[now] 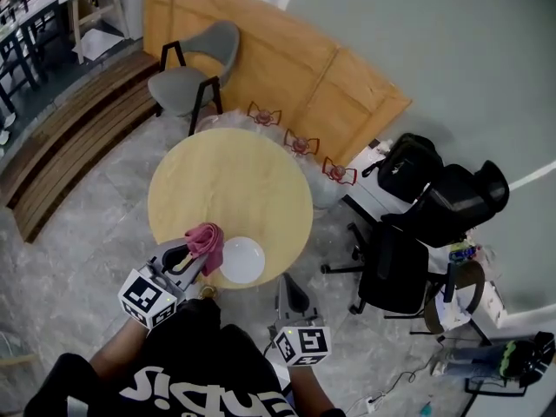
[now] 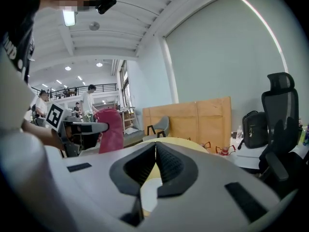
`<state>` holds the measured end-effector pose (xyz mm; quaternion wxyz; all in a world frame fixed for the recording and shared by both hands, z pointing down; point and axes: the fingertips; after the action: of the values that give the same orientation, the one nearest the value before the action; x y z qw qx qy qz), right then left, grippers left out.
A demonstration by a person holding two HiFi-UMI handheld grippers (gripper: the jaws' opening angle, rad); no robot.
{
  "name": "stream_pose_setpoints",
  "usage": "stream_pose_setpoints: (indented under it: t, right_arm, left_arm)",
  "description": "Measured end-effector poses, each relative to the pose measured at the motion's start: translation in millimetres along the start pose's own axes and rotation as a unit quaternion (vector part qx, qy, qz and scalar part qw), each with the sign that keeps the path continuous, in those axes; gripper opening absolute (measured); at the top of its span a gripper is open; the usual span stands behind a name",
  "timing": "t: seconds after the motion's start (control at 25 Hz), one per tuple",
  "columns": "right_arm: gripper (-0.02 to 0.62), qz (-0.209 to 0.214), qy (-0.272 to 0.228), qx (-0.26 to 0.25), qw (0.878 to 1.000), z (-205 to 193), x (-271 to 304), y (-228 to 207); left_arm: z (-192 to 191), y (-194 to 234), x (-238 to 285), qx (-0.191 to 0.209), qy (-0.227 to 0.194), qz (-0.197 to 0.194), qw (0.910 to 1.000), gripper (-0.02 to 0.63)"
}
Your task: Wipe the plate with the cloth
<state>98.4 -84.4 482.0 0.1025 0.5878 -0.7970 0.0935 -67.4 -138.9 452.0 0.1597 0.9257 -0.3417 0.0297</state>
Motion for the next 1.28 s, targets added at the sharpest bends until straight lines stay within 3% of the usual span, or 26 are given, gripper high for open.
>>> stream_pose_setpoints:
  t: [0.16,0.32,0.44,0.56,0.84,1.0,1.28]
  right_arm:
    - [0.021,0.003,0.032,0.016,0.999,-15.2,29.1,-10.8]
    - [0.025,0.049,0.108,0.053,0.992,-67.4,53.7,-15.3]
    - [0.035,0.073,0.174,0.088,0.978,-117.2,70.4,-24.7]
    - [0.127,0.089,0.238,0.112,0.961,-162.1,81.6,-33.9]
    - [0.138,0.139,0.333,0.124,0.924,-224.7,104.1,-39.4]
    - [0.138,0.152,0.368,0.148,0.905,-250.0,106.5,-39.6]
    - [0.130,0.169,0.400,0.153,0.888,-264.2,113.0,-32.8]
  left_arm:
    - [-14.7,22.0,26.6,0.002,0.029,-0.020,0.9994,0.066]
    - [-33.7,32.4,50.4,-0.009,0.063,-0.027,0.9976,0.066]
    - [-50.1,38.5,66.9,-0.016,0.087,-0.029,0.9957,0.066]
    - [-69.7,43.2,77.5,-0.029,0.113,-0.022,0.9930,0.066]
    - [-115.7,57.5,103.5,-0.050,0.173,0.001,0.9836,0.066]
    - [-142.9,56.2,108.1,-0.056,0.221,0.001,0.9736,0.066]
    - [-176.0,68.9,115.6,-0.072,0.285,0.022,0.9556,0.066]
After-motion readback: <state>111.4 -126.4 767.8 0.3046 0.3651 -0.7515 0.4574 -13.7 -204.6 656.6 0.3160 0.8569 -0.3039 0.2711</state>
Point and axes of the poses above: the fingertips, and each gripper's own axes: x forward along the fingers, y to its left, z out of its top, and after that the axes turned 7 degrees about -x, right-handed
